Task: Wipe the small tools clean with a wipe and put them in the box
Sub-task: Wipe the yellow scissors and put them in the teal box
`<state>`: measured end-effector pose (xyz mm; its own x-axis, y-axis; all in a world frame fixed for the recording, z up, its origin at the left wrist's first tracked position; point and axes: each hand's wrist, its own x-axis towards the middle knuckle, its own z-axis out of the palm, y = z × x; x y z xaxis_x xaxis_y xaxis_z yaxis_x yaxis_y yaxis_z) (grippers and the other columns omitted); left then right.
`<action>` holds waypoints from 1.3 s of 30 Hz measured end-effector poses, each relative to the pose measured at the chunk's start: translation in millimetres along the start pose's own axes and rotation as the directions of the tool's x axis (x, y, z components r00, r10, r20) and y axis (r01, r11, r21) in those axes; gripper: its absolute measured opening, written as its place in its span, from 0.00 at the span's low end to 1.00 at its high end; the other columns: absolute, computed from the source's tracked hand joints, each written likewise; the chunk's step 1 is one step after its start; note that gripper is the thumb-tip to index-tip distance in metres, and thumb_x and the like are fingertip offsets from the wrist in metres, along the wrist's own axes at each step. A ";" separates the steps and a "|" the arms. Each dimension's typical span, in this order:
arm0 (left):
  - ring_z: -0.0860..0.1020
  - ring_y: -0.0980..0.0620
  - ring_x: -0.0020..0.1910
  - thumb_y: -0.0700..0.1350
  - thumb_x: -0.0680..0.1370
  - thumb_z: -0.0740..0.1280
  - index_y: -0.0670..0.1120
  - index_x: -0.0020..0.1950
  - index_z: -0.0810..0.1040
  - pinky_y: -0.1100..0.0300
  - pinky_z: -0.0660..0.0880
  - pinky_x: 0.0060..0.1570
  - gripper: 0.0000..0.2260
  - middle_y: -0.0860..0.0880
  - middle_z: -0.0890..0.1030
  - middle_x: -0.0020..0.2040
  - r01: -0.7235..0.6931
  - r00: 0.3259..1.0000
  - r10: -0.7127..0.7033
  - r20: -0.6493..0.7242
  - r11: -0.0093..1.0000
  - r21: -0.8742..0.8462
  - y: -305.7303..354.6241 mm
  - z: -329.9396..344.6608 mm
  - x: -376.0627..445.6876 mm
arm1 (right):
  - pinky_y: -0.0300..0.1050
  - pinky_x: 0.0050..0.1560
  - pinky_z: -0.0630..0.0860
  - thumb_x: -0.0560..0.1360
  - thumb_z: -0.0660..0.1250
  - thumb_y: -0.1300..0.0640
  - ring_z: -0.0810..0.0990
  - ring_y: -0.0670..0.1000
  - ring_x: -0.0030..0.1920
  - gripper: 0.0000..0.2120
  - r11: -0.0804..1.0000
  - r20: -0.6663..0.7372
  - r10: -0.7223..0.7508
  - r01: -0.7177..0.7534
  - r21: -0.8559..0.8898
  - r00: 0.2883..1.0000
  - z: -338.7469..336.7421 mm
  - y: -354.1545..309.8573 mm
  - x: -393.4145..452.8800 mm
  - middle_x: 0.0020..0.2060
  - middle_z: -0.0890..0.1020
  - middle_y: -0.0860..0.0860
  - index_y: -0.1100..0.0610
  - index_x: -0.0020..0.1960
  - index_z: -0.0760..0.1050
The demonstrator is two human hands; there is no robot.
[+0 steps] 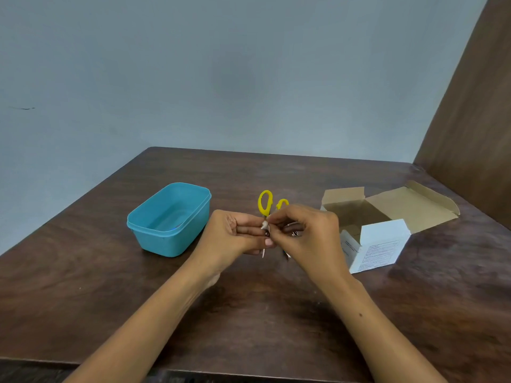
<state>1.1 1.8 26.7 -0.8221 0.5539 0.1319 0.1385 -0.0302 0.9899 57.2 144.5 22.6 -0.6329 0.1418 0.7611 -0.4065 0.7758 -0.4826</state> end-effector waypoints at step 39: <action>0.85 0.45 0.42 0.32 0.69 0.73 0.49 0.66 0.73 0.59 0.80 0.37 0.28 0.48 0.85 0.50 -0.053 0.999 0.053 -0.012 0.998 0.027 1.9 -3.8 0.5 | 0.35 0.39 0.79 0.70 0.72 0.67 0.84 0.45 0.40 0.11 0.671 -0.038 0.606 -0.485 0.561 0.794 -3.9 -3.3 2.6 0.35 0.86 0.45 0.50 0.42 0.83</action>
<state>-1.1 -1.2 28.8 -0.8199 0.5417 0.1852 0.1966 -0.0375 0.9798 59.4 144.7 27.8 -0.7238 0.6068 0.3285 -0.3353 0.1067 -0.9360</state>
